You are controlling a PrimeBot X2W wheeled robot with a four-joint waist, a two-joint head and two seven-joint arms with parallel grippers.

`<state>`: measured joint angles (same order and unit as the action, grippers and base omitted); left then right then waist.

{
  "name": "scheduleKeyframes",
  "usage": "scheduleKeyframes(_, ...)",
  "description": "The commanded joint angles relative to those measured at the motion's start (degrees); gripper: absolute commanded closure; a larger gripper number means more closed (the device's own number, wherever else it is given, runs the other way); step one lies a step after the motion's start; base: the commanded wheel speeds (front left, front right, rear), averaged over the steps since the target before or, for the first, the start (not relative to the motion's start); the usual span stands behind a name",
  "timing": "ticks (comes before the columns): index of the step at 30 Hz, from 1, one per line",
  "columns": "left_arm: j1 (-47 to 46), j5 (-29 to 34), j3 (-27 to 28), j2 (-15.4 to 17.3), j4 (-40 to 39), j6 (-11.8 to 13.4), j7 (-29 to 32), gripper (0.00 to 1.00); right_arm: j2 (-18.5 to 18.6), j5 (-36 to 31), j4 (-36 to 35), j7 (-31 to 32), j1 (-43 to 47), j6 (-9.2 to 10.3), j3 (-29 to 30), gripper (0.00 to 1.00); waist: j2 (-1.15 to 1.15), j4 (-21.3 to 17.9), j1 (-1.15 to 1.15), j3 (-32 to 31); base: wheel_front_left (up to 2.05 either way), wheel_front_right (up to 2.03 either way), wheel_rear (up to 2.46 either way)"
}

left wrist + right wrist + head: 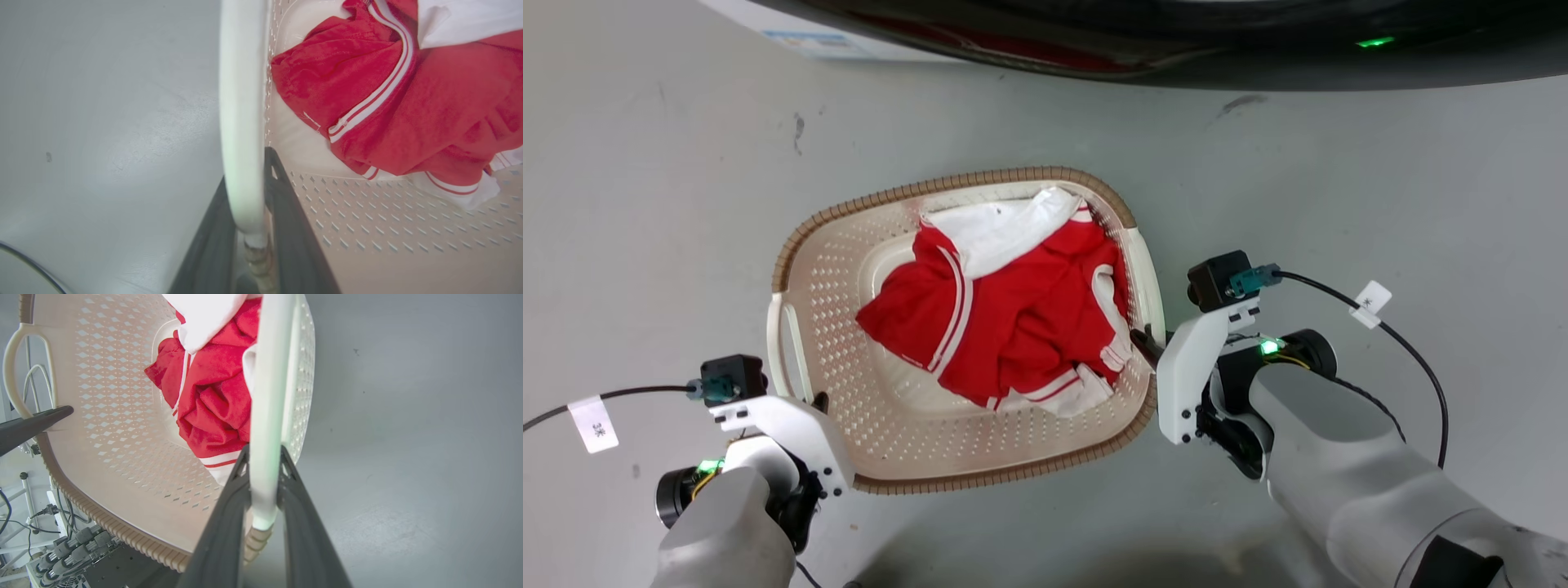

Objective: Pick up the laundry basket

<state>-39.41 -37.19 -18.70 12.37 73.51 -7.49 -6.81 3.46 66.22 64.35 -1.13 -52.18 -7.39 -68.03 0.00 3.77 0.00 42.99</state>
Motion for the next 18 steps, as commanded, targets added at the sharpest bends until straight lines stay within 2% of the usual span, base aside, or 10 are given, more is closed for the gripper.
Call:
scheduleKeyframes(1,0.49,-0.42,-0.22,-0.40,-0.21,0.01,-0.49,1.00,-1.04,0.50,-0.43,-0.62,1.04,-0.18,-0.24,1.00,0.00,-0.65,0.00,-1.22,0.00,0.00,0.00)
scheduleKeyframes(6,1.14,-0.79,-1.34,-1.19,-0.17,0.01,0.37,1.00,-1.04,2.31,0.60,2.13,3.51,-0.18,-1.08,1.00,0.00,-1.51,0.00,-5.63,0.00,0.00,0.00)
scheduleKeyframes(12,-0.02,-0.71,-4.22,-2.91,-0.35,-0.12,5.84,1.00,-1.19,4.32,2.33,9.74,5.46,-0.20,-2.29,1.00,0.00,-2.42,0.00,-12.68,0.00,0.00,0.00)
scheduleKeyframes(18,-1.15,-0.46,-6.98,-3.82,-0.79,-0.12,8.99,1.00,-1.23,5.28,4.20,14.09,6.38,-0.22,-2.90,1.00,0.00,-4.07,0.00,-19.19,0.00,0.00,0.00)
